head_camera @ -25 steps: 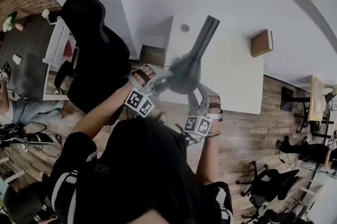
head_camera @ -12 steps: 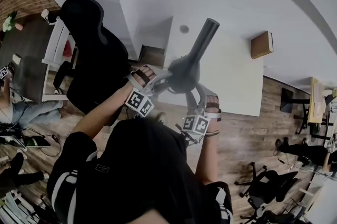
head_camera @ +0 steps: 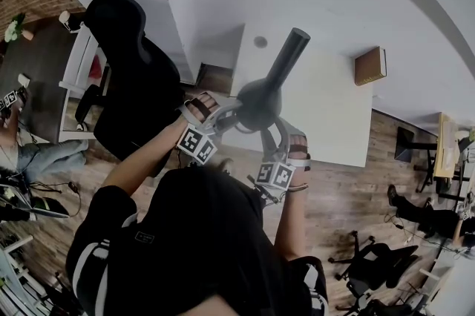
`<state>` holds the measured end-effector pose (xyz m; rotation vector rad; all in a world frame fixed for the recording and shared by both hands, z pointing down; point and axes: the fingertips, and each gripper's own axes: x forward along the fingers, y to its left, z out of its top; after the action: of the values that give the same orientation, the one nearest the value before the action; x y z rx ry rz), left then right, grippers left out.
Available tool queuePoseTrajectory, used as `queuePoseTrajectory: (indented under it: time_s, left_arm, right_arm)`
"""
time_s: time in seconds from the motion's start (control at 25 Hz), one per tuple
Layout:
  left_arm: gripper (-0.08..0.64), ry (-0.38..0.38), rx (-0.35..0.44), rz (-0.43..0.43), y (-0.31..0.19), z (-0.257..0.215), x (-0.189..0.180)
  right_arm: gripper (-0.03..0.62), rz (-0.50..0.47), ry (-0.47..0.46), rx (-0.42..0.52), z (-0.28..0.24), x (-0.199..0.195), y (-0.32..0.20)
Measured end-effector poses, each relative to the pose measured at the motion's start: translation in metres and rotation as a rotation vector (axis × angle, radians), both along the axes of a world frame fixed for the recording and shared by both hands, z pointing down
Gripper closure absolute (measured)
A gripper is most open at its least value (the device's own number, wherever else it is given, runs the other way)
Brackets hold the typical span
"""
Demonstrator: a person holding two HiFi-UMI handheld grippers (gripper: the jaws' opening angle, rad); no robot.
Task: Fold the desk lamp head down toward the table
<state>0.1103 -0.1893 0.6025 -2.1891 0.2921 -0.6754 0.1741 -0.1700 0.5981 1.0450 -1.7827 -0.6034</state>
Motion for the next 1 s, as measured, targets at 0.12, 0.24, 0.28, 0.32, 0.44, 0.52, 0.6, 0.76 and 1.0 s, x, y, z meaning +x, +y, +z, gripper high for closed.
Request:
queuePoseTrajectory:
  time_s: [0.12,0.24,0.28,0.32,0.44,0.52,0.6,0.76,1.0]
  left_arm:
    - [0.299,0.007,0.000,0.000,0.000,-0.001,0.000]
    - [0.299,0.011,-0.004,-0.006,0.000,-0.001,0.001]
    - [0.299,0.012,-0.007,-0.008,0.001,-0.001,0.001]
    - [0.299,0.014,-0.010,-0.009,0.001,-0.001,0.001]
    - [0.299,0.020,-0.019,-0.012,0.000,0.000,0.000]
    - [0.299,0.022,-0.024,-0.016,0.000,0.000,-0.001]
    - [0.299,0.023,-0.034,-0.024,-0.001,0.001,-0.002]
    - [0.302,0.036,-0.069,-0.025,0.004,-0.001,-0.005]
    - [0.304,0.094,-0.101,-0.062,0.015,-0.018,-0.020]
  right_arm:
    - [0.319,-0.003,-0.005,0.003,0.000,0.000,0.000]
    - [0.319,-0.003,-0.009,0.007,-0.001,0.001,0.000]
    - [0.319,-0.003,-0.011,0.007,-0.001,0.001,0.000]
    - [0.319,-0.003,-0.013,0.007,-0.001,0.001,0.001]
    - [0.319,-0.002,-0.014,0.008,0.000,0.000,0.000]
    - [0.319,0.000,-0.008,0.009,0.000,-0.001,0.000]
    - [0.319,0.002,-0.003,0.010,0.000,-0.002,0.000]
    - [0.318,0.006,0.009,0.000,0.002,-0.001,0.002]
    - [0.318,0.036,-0.074,-0.034,0.000,-0.007,0.020]
